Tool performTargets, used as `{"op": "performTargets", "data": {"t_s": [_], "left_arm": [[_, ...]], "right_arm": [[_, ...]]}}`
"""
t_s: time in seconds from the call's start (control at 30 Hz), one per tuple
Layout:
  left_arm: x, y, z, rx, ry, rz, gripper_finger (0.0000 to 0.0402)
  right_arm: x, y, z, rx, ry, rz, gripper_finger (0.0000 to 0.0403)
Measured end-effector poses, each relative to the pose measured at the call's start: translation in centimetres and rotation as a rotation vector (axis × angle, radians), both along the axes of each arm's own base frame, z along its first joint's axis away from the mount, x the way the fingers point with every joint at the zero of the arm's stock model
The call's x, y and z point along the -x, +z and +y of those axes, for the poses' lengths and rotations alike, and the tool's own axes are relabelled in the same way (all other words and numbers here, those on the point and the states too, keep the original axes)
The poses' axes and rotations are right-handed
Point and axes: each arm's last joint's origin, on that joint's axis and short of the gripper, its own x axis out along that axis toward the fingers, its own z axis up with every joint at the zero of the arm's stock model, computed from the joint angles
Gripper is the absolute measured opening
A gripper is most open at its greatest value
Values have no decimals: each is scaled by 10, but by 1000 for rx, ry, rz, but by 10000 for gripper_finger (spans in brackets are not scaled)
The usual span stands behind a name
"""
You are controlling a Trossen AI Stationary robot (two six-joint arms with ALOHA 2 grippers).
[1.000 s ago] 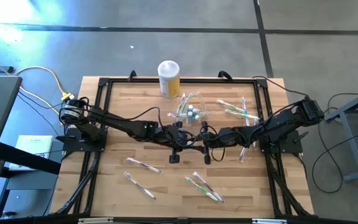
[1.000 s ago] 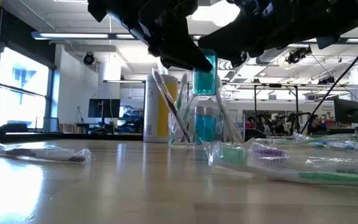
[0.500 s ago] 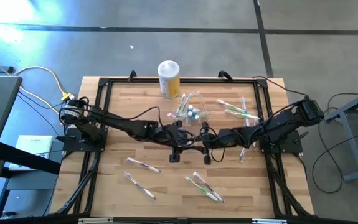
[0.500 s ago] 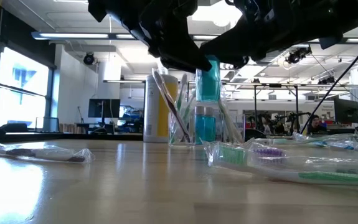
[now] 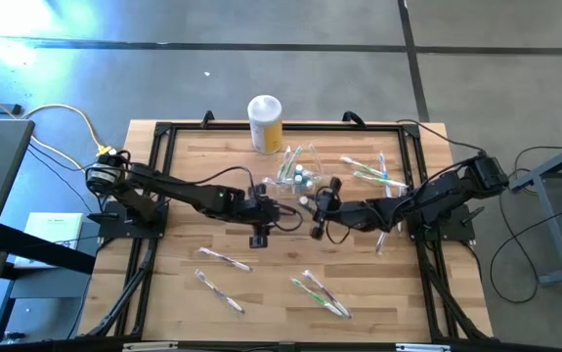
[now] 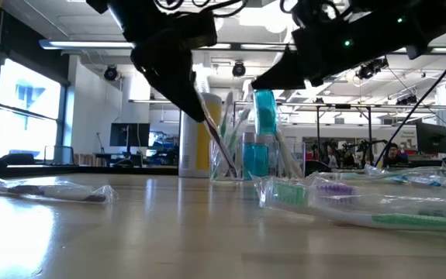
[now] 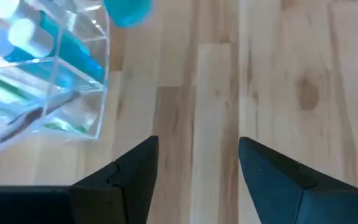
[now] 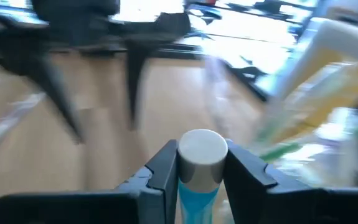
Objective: Pick & Place toothbrushing station
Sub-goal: Put the mouthwash into the transparent organizer
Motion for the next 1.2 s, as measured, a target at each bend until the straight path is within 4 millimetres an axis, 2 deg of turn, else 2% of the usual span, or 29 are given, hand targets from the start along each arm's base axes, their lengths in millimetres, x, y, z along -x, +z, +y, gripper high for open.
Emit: {"op": "performTargets", "data": {"t_s": [0.1, 0.43, 0.6, 0.83, 0.97, 1.2], "left_arm": [[9, 2, 1, 1, 26, 53, 214], [14, 11, 2, 7, 33, 32, 214], [15, 10, 2, 8, 37, 48, 214], [16, 10, 2, 24, 55, 55, 214], [16, 10, -1, 26, 46, 55, 214], [16, 10, -1, 27, 46, 45, 214]], "right_arm": [[-1, 2, -8, 9, -63, -18, 91], [-3, 4, -40, 8, -182, -41, 91], [-3, 4, -49, 7, -211, -41, 91], [-6, -7, -61, -16, -256, -24, 91], [-8, -15, -65, -14, -267, 7, 91], [-8, -14, -67, -16, -275, -1, 91]]}}
